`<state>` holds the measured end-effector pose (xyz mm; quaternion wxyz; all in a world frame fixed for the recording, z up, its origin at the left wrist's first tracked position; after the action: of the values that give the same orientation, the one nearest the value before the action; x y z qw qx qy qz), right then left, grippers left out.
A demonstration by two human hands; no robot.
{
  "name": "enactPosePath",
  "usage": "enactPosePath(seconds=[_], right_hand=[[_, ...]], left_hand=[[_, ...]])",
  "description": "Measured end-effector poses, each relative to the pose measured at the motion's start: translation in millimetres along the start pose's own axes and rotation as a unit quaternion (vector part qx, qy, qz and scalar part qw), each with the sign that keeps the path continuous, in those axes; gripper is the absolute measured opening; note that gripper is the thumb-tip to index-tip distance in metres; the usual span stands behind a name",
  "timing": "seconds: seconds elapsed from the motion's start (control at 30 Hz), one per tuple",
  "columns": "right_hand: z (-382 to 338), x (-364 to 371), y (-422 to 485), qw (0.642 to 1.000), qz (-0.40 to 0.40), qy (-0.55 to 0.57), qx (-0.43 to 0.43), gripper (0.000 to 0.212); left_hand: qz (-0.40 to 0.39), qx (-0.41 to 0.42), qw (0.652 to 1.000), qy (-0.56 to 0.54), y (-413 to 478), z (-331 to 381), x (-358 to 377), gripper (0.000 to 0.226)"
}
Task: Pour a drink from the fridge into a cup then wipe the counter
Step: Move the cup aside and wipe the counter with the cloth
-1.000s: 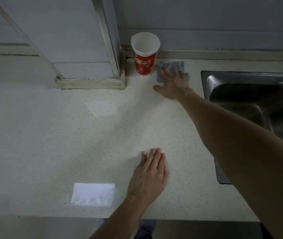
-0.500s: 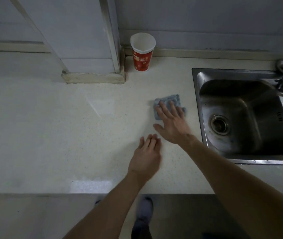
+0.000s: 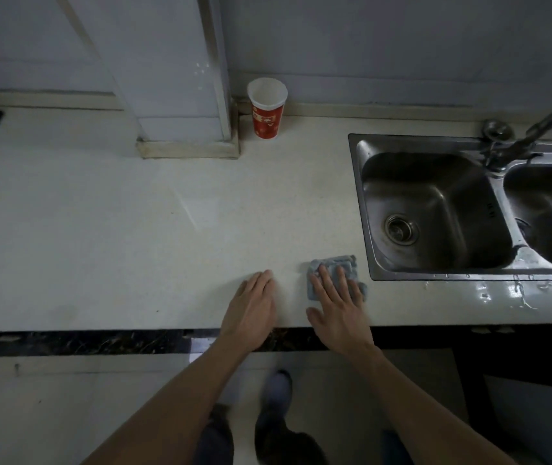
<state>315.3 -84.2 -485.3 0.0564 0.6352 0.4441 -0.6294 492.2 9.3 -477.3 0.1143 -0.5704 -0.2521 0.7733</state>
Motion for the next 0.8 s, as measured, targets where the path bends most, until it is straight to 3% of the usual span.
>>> enactPosePath(seconds=[0.33,0.57,0.8], right_hand=[[-74,28,-28,0.997,-0.008,0.039,0.061,0.083],[-134,36,-19,0.998,-0.039,0.033,0.029,0.081],[-137,32,-16,0.998,-0.047,-0.006,0.030,0.083]], left_hand=[[-0.008,-0.046,0.998,-0.032,-61,-25,9,0.057],[-0.034,-0.017,0.998,-0.048,-62,-41,7,0.066],[-0.044,0.044,0.997,-0.040,-68,-52,-7,0.064]])
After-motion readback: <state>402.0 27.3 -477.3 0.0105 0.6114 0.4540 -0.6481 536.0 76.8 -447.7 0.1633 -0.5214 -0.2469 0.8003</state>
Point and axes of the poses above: each hand's wrist, its own y-axis towards the middle knuckle, its own x-axis out of the palm, z = x × y, the point moved 1 cm from there along y, towards the middle knuckle, and after that the axes turned 13 degrees about -z, right-handed, at the moved point
